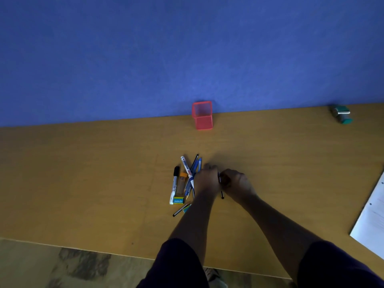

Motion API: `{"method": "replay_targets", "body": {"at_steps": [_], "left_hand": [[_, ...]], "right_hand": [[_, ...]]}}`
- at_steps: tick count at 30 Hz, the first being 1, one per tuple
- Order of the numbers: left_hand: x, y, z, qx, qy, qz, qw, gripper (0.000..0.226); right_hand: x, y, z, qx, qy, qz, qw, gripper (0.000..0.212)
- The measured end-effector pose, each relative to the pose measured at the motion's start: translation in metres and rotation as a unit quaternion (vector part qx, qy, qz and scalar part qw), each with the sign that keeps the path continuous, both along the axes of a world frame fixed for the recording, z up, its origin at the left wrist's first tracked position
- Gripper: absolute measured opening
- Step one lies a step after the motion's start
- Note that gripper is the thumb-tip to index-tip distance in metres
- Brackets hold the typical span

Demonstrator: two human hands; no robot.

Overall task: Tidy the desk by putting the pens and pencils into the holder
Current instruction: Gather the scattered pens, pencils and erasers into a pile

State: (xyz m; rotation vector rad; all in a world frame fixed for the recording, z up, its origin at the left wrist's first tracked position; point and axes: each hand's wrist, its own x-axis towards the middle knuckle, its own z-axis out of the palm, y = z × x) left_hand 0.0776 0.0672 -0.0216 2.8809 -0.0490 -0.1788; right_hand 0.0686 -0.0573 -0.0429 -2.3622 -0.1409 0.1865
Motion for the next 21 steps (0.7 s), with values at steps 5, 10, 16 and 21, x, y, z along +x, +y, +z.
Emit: {"method": "replay_targets", "body": {"at_steps": [5, 10, 16, 21], "left_hand": [[0.001, 0.000, 0.002, 0.005, 0.015, 0.039, 0.999, 0.022], [0.001, 0.007, 0.003, -0.005, 0.012, 0.034, 0.999, 0.024], [0.001, 0.020, 0.014, 0.002, 0.012, 0.039, 0.999, 0.020], [0.009, 0.040, 0.022, 0.002, -0.008, 0.055, 0.998, 0.025]], "right_hand": [[-0.004, 0.010, 0.000, 0.007, -0.019, 0.024, 1.000, 0.012], [-0.010, 0.019, -0.003, 0.064, -0.024, 0.042, 0.997, 0.019], [-0.012, 0.014, -0.001, 0.069, 0.005, 0.076, 0.995, 0.035], [-0.014, 0.018, 0.004, -0.092, -0.017, 0.104, 0.990, 0.062]]}}
